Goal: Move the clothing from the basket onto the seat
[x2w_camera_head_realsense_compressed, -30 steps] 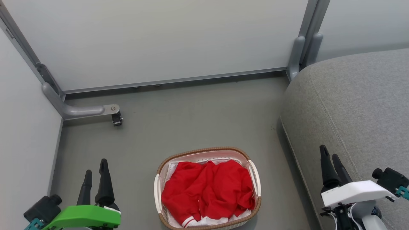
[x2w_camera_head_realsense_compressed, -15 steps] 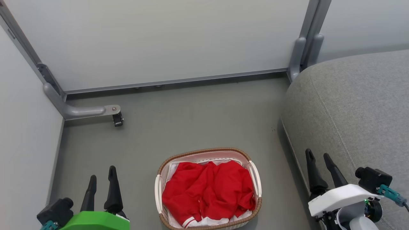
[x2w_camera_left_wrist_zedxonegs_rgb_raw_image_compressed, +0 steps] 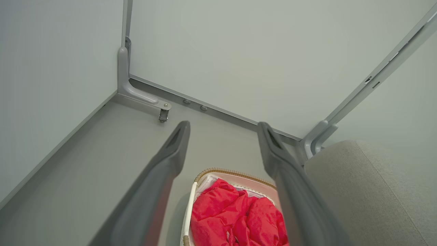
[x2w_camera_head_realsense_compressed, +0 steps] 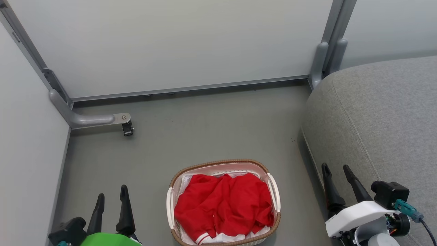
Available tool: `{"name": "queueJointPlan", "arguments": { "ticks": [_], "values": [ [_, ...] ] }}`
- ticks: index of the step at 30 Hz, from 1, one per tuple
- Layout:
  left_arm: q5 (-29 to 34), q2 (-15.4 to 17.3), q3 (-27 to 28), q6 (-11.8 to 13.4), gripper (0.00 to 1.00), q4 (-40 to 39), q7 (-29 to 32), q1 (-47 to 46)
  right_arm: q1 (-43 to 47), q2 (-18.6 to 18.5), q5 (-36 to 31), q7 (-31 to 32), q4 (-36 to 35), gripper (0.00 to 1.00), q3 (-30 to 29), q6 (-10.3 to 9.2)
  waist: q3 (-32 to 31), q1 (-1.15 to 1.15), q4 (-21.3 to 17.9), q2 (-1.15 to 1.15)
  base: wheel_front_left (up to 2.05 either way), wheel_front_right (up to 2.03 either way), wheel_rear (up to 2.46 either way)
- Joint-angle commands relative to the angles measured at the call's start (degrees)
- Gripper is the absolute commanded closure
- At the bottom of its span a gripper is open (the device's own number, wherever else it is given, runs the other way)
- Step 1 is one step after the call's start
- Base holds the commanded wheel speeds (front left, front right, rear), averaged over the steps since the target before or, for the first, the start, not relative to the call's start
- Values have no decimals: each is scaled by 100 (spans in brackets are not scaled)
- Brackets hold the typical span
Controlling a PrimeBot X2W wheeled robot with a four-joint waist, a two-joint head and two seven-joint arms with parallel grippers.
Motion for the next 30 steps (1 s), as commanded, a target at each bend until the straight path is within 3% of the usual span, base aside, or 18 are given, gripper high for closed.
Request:
{"name": "queueJointPlan", "arguments": {
  "ticks": [1, 30],
  "values": [
    [159, 49, -9, 31, 0, -30, -62, 75, 36, -39, -148, -64, -3, 0, 13, 2, 0, 0, 2, 0, 0, 0, 0],
    [1139, 57, -141, 118, 0, 57, -382, 204, 64, -56, -1304, -387, 114, 0, 118, 2, 8, 0, 22, 0, 0, 0, 0]
  ]
}}
